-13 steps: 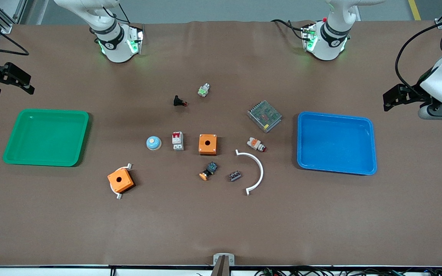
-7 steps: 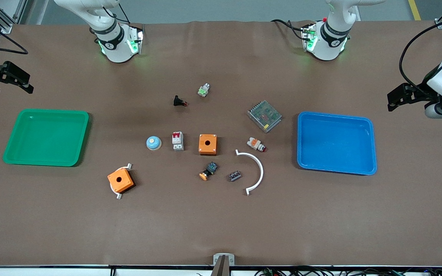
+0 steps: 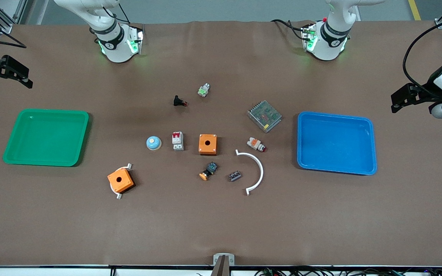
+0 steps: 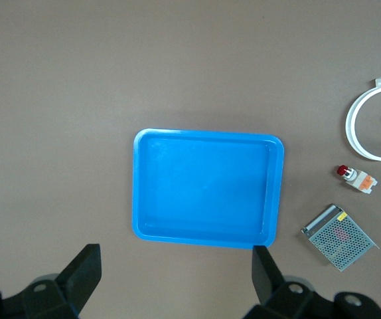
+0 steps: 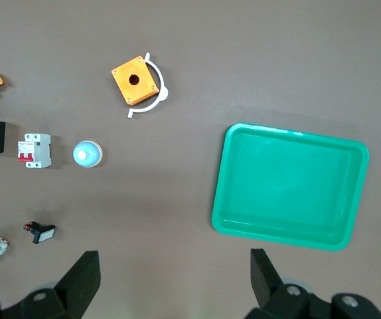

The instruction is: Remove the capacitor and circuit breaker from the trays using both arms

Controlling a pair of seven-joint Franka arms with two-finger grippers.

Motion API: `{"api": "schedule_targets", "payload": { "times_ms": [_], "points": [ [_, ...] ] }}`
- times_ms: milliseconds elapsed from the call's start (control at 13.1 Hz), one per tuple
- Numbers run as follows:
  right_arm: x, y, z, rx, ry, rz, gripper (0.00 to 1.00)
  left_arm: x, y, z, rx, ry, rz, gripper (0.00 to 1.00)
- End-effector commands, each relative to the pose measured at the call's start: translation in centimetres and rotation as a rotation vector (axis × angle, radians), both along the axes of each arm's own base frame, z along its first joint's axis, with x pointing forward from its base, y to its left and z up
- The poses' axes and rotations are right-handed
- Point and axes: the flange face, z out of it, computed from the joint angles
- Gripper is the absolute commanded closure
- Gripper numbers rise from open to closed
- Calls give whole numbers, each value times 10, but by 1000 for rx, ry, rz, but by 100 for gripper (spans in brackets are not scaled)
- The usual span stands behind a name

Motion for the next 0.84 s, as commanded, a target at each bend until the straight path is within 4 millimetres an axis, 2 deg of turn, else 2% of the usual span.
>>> {"api": "schedule_targets", "payload": {
  "times_ms": [0,611,763],
  "points": [
    [1,-5,5,-15,-14,18,0,2,0,7,-14,-2,-13,0],
    [6,-4,1,-11,-17,18,0,1,0,10,-23,-6,-8,0],
    [5,-3,2,-11,-19,20,0,0,-7,10,-32,-7,-18,0]
  ]
}}
